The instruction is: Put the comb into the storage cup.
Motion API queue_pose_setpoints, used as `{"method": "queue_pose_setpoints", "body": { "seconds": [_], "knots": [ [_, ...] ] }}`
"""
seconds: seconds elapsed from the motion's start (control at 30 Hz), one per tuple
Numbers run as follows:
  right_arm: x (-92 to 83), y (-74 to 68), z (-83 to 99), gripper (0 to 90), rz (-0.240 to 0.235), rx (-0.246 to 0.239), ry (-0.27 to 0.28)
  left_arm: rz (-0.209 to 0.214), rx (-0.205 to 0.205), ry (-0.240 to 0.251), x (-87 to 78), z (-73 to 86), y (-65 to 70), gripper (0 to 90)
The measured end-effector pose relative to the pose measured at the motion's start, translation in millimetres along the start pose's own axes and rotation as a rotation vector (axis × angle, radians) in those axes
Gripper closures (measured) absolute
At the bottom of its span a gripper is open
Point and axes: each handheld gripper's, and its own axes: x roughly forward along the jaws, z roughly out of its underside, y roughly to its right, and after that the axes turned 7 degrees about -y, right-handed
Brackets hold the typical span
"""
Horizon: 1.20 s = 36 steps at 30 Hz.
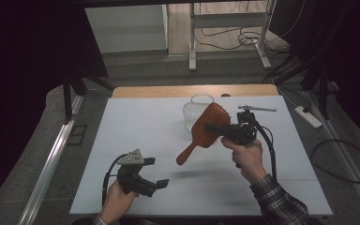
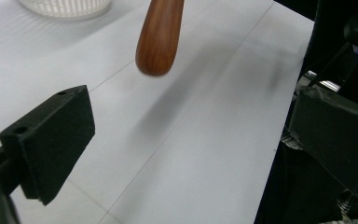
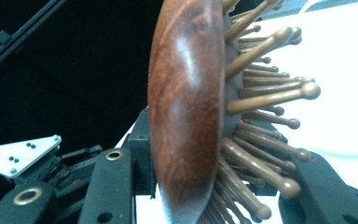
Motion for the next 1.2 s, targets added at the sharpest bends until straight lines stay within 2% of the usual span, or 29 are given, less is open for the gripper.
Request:
{"method": "queue_pose_setpoints", "body": {
  "seconds": [0.17,0.4,0.5,0.7,0.9,1.03,1.2],
  "knots": [
    [-1.7,3.8,-5.5,53.9,-0.010,0.011,0.017,-0.033,-0.017,0.003,-8.5,5.4,-0.7,0.0],
    [-3.9,7.4,-16.8,53.9,0.016,0.010,0.038,-0.078,-0.039,-0.016,-21.1,18.6,-2.2,0.0],
    [-4.8,8.4,-20.7,53.9,0.023,0.009,0.044,-0.082,-0.055,-0.016,-25.8,23.3,-2.9,0.0],
    [-6.2,9.5,-27.3,53.9,0.026,0.012,0.054,-0.105,-0.063,-0.018,-33.9,30.6,-5.0,0.0],
    [-8.6,10.7,-35.9,53.9,0.032,0.012,0.069,-0.168,-0.062,-0.032,-45.0,41.4,-3.7,0.0],
    [-8.1,11.9,-39.7,53.9,0.037,0.013,0.074,-0.173,-0.084,-0.032,-50.1,47.7,-5.2,0.0],
    [-6.9,13.8,-44.3,53.9,0.048,0.017,0.079,-0.193,-0.086,-0.028,-54.7,52.2,-4.3,0.0]
  ]
}}
